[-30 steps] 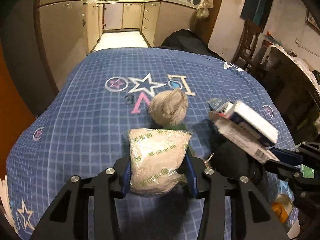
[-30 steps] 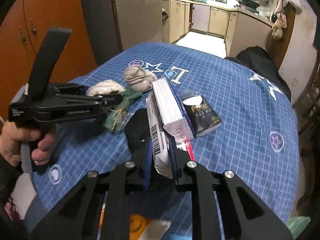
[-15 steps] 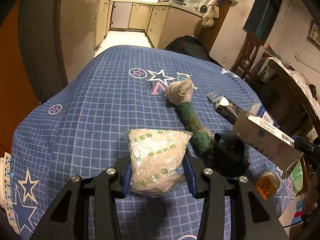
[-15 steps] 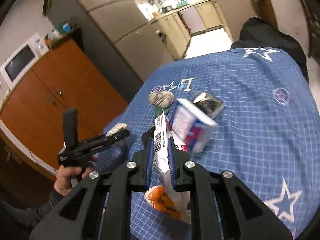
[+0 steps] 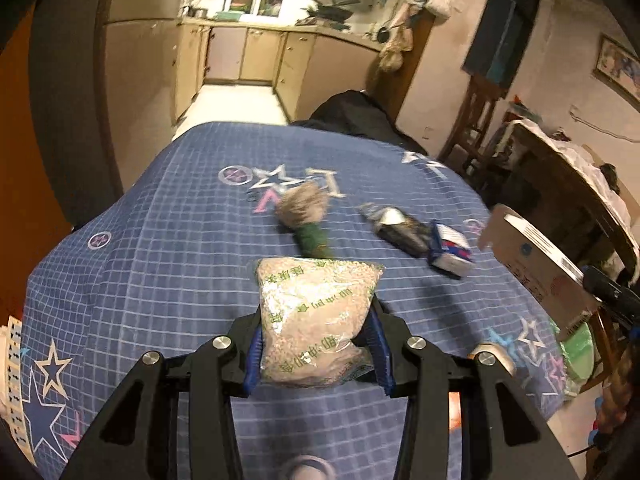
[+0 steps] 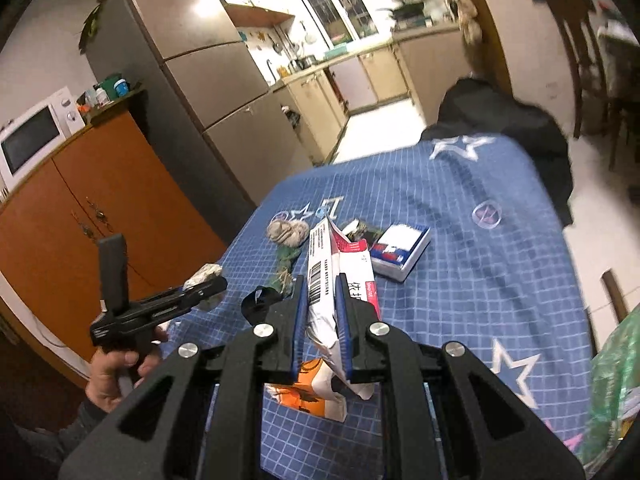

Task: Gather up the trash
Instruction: 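Carry the granule bag and white box in both tools over the green bin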

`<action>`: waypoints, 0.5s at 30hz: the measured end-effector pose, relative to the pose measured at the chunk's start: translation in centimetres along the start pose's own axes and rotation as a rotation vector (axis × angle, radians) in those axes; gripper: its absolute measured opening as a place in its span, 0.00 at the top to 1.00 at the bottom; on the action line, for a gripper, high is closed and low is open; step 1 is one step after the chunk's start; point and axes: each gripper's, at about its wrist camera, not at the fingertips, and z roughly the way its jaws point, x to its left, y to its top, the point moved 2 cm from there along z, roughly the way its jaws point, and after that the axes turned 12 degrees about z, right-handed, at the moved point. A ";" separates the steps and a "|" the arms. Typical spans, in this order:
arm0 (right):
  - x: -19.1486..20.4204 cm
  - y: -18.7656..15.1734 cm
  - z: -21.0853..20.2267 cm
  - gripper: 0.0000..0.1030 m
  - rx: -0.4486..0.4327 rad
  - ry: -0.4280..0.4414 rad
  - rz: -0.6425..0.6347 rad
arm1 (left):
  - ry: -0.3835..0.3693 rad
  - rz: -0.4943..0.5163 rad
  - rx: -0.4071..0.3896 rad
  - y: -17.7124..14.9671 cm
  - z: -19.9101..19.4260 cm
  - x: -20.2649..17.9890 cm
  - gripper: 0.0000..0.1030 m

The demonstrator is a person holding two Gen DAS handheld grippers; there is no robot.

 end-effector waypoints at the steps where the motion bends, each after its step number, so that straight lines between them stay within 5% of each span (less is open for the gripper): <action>1: 0.2 0.0 -0.3 0.88 -0.013 -0.006 -0.008 | -0.003 0.010 -0.009 0.1 -0.4 -0.7 0.57; 15: -2.1 0.3 -7.9 0.88 -0.197 -0.128 -0.006 | -0.127 0.129 -0.114 3.5 -2.7 -12.3 0.57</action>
